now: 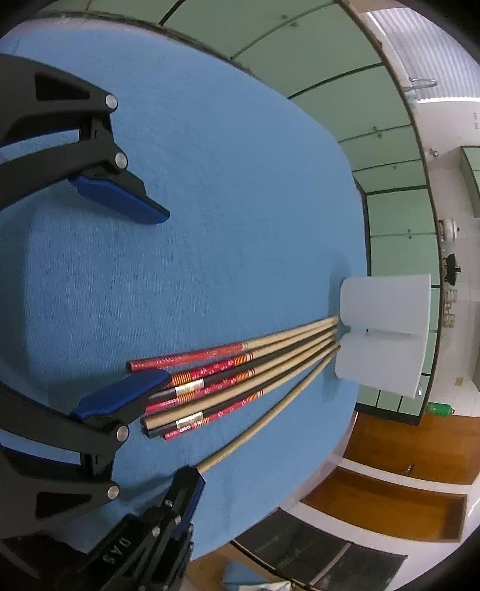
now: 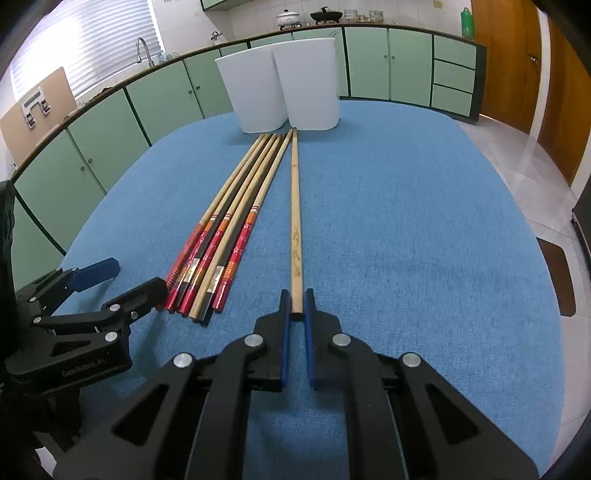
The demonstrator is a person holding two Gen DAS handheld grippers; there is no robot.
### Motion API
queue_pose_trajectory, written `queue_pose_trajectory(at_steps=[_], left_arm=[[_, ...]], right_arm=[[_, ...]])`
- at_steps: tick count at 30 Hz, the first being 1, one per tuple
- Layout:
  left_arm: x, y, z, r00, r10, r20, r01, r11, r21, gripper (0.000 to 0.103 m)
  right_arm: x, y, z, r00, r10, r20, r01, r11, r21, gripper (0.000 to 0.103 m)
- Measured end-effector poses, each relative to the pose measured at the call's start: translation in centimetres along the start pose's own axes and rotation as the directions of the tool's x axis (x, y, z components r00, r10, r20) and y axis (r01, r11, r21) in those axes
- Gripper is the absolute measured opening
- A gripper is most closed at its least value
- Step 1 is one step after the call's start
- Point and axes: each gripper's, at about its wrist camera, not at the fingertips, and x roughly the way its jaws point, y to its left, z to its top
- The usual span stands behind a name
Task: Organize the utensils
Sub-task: 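Grasp a plain wooden chopstick with the right tool while the left grasps a red one, then lift both chopsticks and drop them into the utensil holder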
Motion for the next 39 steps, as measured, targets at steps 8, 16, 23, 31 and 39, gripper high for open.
queue_pose_trajectory(at_steps=[8,16,23,31,39], left_arm=[[-0.2,-0.5,-0.1,1.000,0.023,0.001,-0.023,0.999,0.033,0.079],[-0.2,-1.0,-0.1,1.000,-0.012,0.005,0.011,0.999,0.053,0.044],[-0.3,-2.1,-0.2,0.999,-0.049,0.010,0.048,0.995,0.085,0.010],[-1.0,-1.6,0.0,0.998,-0.057,0.031,0.055,0.997,0.059,0.006],[-6.0,-0.5,2.6,0.984,-0.041,0.171,0.034,0.998,0.044,0.006]], right_arm=[[0.1,0.0,0.1,1.000,-0.006,-0.002,0.006,1.000,-0.012,0.009],[0.2,-0.1,0.1,1.000,-0.002,-0.009,0.002,1.000,-0.009,0.009],[0.2,-0.3,0.1,1.000,0.002,-0.004,-0.002,1.000,0.000,0.006],[-1.6,-0.1,0.0,0.997,-0.003,0.077,0.004,1.000,-0.016,0.006],[-6.5,-0.2,2.9,0.976,0.011,0.218,-0.005,1.000,-0.028,0.006]])
